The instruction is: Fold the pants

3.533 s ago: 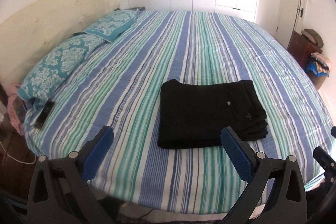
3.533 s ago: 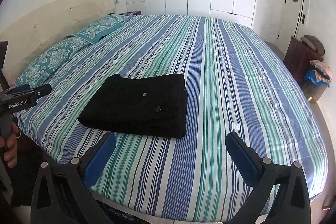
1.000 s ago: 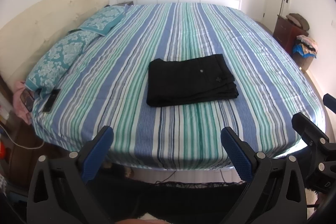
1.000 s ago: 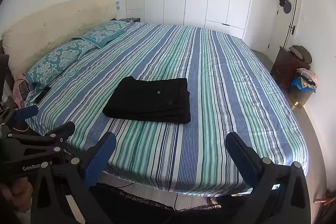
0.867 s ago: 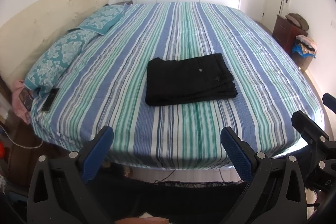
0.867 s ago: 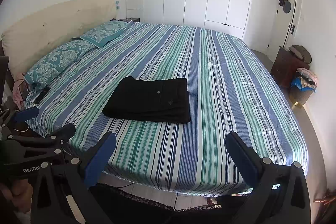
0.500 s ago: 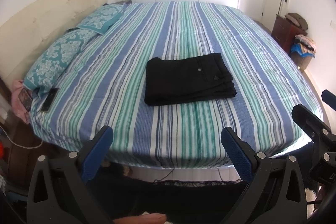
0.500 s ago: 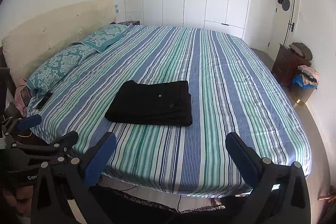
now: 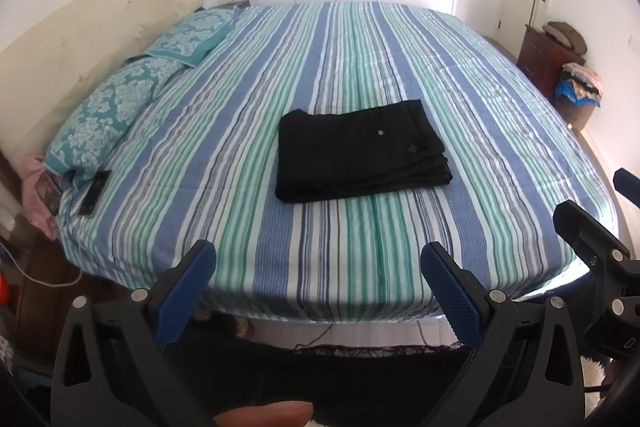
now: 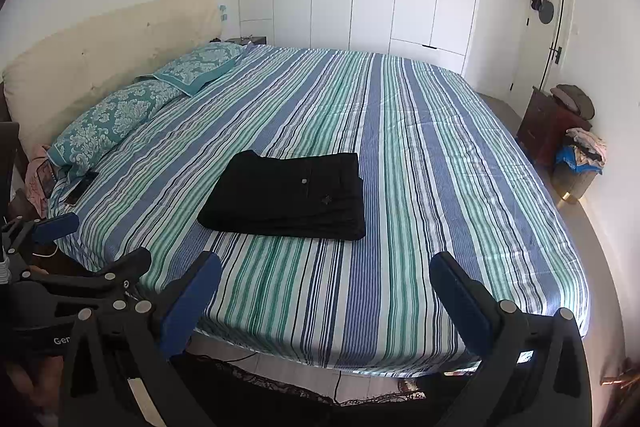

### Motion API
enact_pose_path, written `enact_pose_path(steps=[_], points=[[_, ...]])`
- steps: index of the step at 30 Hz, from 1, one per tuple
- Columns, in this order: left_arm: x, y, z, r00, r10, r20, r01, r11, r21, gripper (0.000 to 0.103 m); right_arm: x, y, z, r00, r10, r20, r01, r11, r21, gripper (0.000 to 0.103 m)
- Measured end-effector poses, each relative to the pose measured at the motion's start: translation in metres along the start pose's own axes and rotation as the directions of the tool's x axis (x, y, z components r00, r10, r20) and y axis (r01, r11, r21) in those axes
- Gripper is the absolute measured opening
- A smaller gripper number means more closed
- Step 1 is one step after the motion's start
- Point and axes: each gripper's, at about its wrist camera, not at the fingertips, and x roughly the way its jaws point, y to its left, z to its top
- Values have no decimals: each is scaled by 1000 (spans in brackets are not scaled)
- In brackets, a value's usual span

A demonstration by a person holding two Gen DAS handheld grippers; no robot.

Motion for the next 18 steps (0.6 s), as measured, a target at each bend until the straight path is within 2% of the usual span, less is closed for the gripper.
enact_pose_path(steps=[18], points=[[14, -3, 5, 1000, -4, -23, 4, 1000, -6, 102, 13, -2, 2, 1000, -16, -20, 16, 1000, -8, 103]])
